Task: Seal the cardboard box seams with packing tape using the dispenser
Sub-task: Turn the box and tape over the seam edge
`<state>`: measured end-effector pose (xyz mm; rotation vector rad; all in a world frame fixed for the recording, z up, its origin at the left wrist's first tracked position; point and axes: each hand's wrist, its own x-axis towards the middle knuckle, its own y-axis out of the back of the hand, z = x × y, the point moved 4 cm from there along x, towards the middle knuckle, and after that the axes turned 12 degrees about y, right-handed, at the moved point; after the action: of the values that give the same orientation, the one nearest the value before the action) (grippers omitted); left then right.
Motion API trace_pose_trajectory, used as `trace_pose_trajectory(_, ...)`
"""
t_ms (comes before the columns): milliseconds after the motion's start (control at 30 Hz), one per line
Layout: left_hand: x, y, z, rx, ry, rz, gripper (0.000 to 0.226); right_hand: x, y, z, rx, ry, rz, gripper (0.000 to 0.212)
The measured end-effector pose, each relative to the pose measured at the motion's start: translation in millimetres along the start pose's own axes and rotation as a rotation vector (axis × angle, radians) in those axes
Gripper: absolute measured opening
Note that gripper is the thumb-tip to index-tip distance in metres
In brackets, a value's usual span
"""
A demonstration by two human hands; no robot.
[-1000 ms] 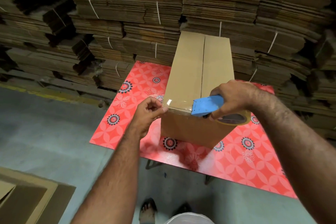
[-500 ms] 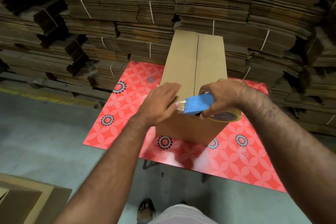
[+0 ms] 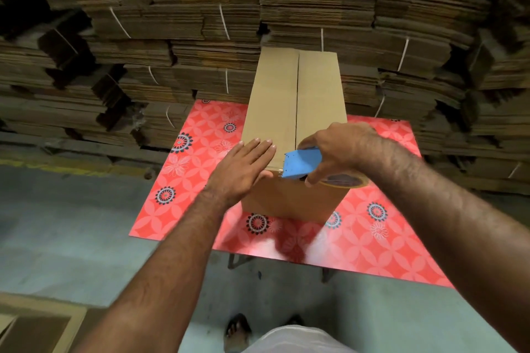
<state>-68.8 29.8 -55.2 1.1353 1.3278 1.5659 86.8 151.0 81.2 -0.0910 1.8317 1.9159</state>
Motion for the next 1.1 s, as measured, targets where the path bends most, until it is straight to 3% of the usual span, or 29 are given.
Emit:
trace_pose_trajectory(267,-5.5,-0.5,-4.4,0.032,0.061,-0.028,0.067,-33.9,-6.8,18.2,-0.125,-0.054,-0.004,0.081)
trace_pose_trajectory(467,-4.5,14.9,11.8,0.05,-0.004,0.031,0.078,-28.2,-9.3,11.7,-0.139,-0.071,-0.008,0.083)
trace_pose_trajectory(600,4.8,5.5,46.8,0.005,-0.041,0.002,0.065,-28.7,-9.2,10.9,-0.151,-0.078,-0.007,0.088)
trace_pose_trajectory(867,6.7,-1.6,46.5,0.065,0.037,0.024,0.058,-27.5,-8.8,13.9,-0.081,-0.084,-0.011,0.088)
trace_pose_trajectory(1100,1.8,-1.0,-10.5,0.096,0.009,0.007,0.057,-10.6,-3.0,-15.0,0.039,-0.05,0.07,0.086)
